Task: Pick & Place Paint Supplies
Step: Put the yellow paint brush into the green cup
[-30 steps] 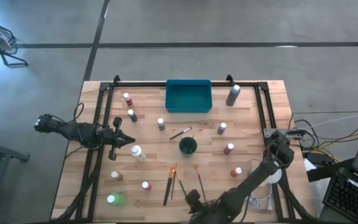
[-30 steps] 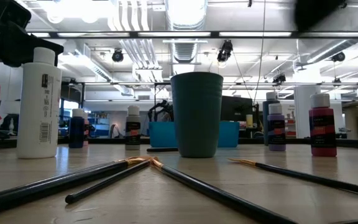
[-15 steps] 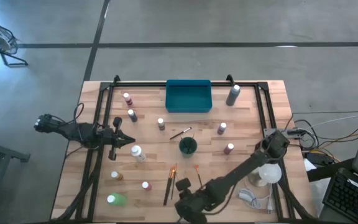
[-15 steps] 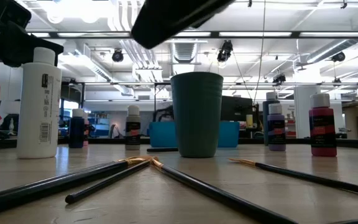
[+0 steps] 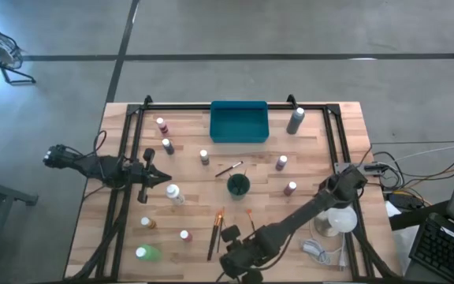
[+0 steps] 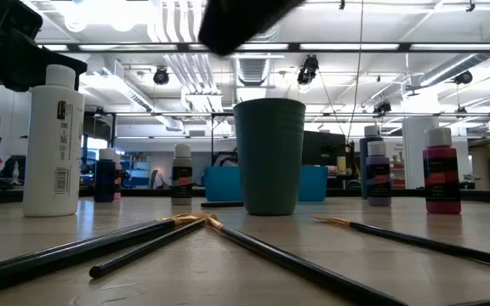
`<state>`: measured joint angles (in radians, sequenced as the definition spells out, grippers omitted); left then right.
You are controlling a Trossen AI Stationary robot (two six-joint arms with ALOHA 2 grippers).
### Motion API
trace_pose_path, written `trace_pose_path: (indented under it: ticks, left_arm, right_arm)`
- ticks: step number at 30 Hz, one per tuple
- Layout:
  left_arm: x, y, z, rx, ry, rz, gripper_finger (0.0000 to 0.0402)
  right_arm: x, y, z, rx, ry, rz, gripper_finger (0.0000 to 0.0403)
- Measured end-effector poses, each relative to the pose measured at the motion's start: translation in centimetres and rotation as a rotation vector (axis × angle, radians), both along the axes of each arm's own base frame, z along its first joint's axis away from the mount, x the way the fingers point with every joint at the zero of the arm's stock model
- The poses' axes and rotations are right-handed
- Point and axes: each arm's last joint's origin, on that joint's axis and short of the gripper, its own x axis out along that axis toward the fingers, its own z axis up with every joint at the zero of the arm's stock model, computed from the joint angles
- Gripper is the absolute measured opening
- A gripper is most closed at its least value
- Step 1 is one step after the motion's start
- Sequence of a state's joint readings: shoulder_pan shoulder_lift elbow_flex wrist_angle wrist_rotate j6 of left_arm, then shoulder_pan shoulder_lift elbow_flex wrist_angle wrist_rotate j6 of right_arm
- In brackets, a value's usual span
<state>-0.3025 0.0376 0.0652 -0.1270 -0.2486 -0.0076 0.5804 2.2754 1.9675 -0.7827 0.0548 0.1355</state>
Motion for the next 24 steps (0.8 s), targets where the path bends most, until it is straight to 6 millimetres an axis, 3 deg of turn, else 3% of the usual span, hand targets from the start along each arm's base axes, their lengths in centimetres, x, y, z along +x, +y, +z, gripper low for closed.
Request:
trace_pose_path:
  ticks: [7,11,24]
  left_arm:
    - [0.0,0.0,0.0,0.0,0.001,0.0,0.0026]
    - [0.0,0.0,0.0,0.001,0.001,0.0,0.0026]
    - [0.0,0.0,0.0,0.0,0.001,0.0,0.0026]
  right_arm:
    - [-0.3,-1.4,-1.2,-0.005,0.158,-0.053,0.0112]
    - [-0.4,-1.2,-1.6,0.014,0.177,-0.052,0.0126]
    - [0.0,0.9,-1.6,0.102,0.024,0.015,0.0109]
